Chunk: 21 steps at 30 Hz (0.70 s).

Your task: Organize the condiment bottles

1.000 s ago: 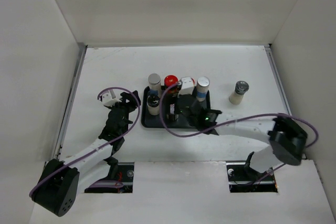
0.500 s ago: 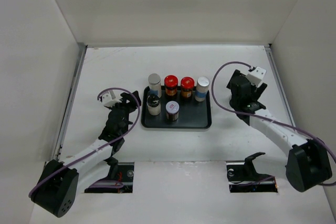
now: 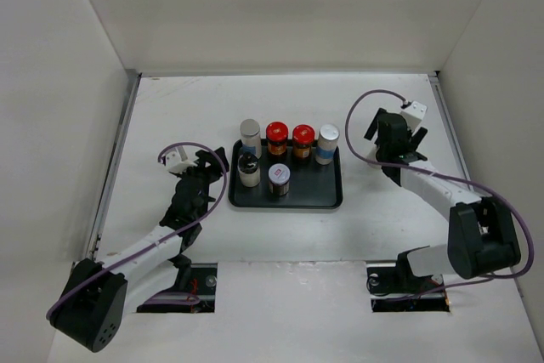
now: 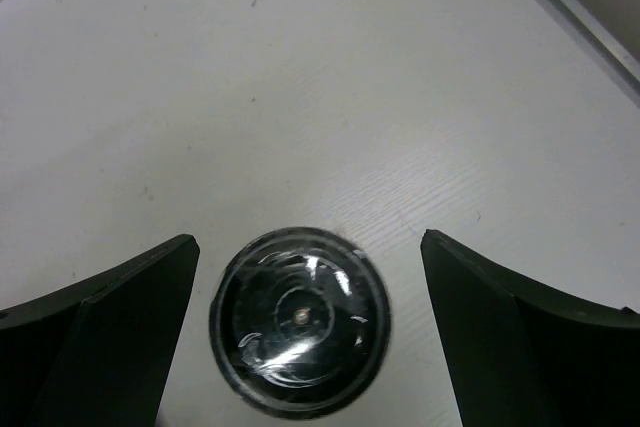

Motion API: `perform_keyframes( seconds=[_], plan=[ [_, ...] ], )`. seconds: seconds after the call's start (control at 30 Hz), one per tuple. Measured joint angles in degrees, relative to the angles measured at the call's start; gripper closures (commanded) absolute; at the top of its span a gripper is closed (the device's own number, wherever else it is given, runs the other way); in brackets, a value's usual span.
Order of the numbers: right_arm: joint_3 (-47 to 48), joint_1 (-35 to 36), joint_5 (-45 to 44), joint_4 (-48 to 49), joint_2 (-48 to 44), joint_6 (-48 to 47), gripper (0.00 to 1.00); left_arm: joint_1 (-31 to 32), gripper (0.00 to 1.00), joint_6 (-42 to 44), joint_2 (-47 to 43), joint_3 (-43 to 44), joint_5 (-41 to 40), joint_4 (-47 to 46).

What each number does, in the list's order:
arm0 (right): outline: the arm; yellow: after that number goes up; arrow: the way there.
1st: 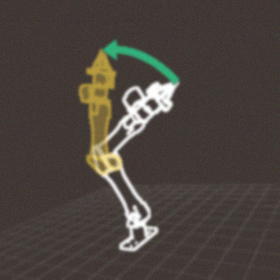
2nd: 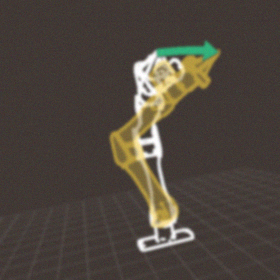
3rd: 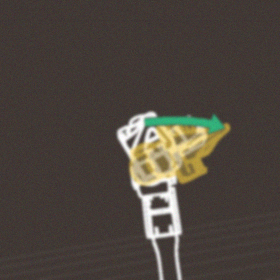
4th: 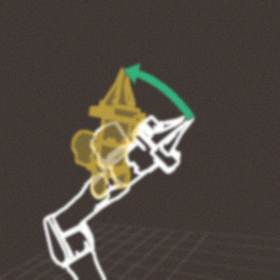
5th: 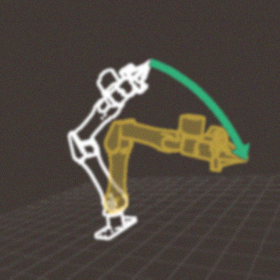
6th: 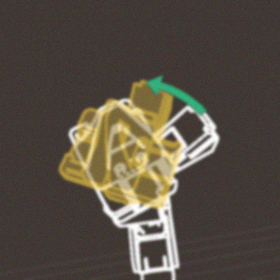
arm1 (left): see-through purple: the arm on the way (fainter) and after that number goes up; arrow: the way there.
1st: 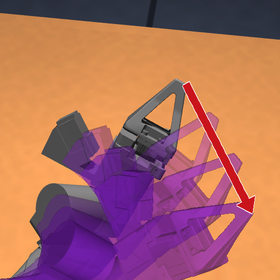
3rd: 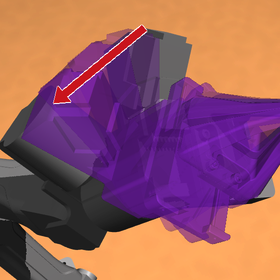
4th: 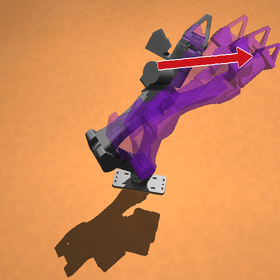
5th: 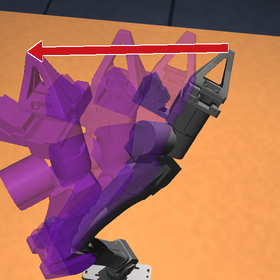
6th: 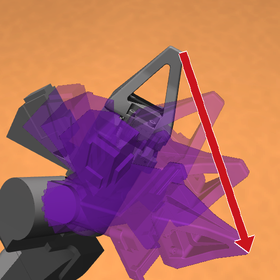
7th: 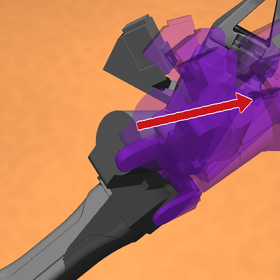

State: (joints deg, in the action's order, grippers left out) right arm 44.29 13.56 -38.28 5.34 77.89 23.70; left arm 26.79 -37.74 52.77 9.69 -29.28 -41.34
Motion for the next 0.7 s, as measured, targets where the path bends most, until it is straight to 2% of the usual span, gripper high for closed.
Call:
perform_keyframes(
  seconds=[0.33, 0.4, 0.47, 0.5, 0.53, 0.6, 0.7],
  plan=[
    [-1.4, 0.8, 1.1, -0.4, -1.3, 0.5, 0.0, 0.0, 0.33, 0.0, 0.2, 0.0, 0.0, 0.0],
    [-1.4, 0.9, 1.7, -0.3, -0.8, 0.5, 0.05, 0.0, 0.33, 0.0, 0.5, 0.0, 0.0, 0.0],
    [-1.4, 1.0, 2.0, -0.4, 0.2, 0.6, 0.15, 0.0, 0.33, 0.0, 0.7, 0.0, 0.0, 0.0],
    [-1.4, 1.1, 2.2, -0.4, 0.9, 0.6, 0.21, 0.0, 0.33, 0.0, 0.6, 0.0, 0.0, 0.0],
    [-1.4, 1.1, 2.3, -0.4, 1.4, 0.7, 0.32, 0.0, 0.33, 0.0, 0.6, 0.0, 0.0, 0.0],
    [-1.4, 1.1, 2.3, -0.6, 2.0, 1.4, 0.46, 0.0, 0.28, 0.0, 0.7, 0.0, 0.0, 0.0],
    [-1.4, 1.9, 1.5, -1.3, 1.0, 1.4, 0.51, 0.0, 0.17, -0.1, 0.7, 0.0, 0.0, 0.0]
  ],
)
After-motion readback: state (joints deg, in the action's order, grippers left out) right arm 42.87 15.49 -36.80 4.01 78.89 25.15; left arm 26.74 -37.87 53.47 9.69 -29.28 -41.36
